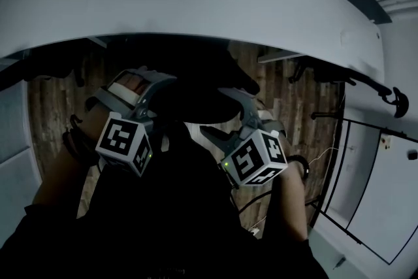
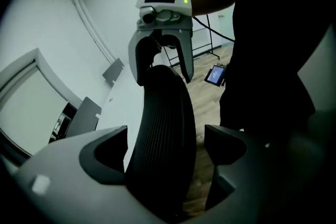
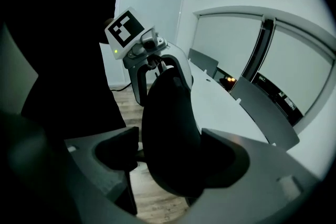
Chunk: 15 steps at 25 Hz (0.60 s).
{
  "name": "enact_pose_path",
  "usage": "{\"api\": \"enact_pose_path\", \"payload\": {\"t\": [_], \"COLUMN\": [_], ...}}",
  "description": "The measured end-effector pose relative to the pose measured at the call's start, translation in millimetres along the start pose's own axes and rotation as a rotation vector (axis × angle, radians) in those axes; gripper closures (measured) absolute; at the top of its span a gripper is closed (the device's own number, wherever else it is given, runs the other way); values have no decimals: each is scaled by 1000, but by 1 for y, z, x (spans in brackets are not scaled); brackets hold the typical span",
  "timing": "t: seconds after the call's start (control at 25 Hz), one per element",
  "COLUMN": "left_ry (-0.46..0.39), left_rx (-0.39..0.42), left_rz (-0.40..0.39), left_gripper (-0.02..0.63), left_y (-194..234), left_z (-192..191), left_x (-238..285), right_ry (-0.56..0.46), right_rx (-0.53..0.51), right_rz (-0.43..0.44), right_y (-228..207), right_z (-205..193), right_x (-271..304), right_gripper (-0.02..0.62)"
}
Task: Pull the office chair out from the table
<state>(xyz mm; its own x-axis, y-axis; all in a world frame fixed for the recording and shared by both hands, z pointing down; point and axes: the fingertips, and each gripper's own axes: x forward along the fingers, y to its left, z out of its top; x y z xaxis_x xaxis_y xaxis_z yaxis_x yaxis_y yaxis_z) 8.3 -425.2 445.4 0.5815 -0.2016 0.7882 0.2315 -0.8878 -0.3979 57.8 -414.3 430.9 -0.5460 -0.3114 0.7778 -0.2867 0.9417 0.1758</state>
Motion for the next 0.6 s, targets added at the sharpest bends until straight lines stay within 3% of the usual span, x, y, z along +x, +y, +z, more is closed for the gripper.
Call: {"api": "enact_pose_path", "payload": {"t": [0.16, 0.4, 0.6], "left_ry": [93, 138, 214], "left_rx": [44, 23, 94], "left_rz": [-20, 36, 1], "left_gripper": [141, 132, 117], "left_y": [0, 11, 6], "left_z": [-11, -14, -19], "left_x": [18, 22, 33], "right_ry": [20, 41, 107], "right_rx": [-30, -52, -64], "right_rz": [11, 7, 29], "right_y": [-6, -7, -7], "right_z": [-6, -7, -16], "right_x": [14, 18, 29], "right_gripper": [213, 156, 146]}}
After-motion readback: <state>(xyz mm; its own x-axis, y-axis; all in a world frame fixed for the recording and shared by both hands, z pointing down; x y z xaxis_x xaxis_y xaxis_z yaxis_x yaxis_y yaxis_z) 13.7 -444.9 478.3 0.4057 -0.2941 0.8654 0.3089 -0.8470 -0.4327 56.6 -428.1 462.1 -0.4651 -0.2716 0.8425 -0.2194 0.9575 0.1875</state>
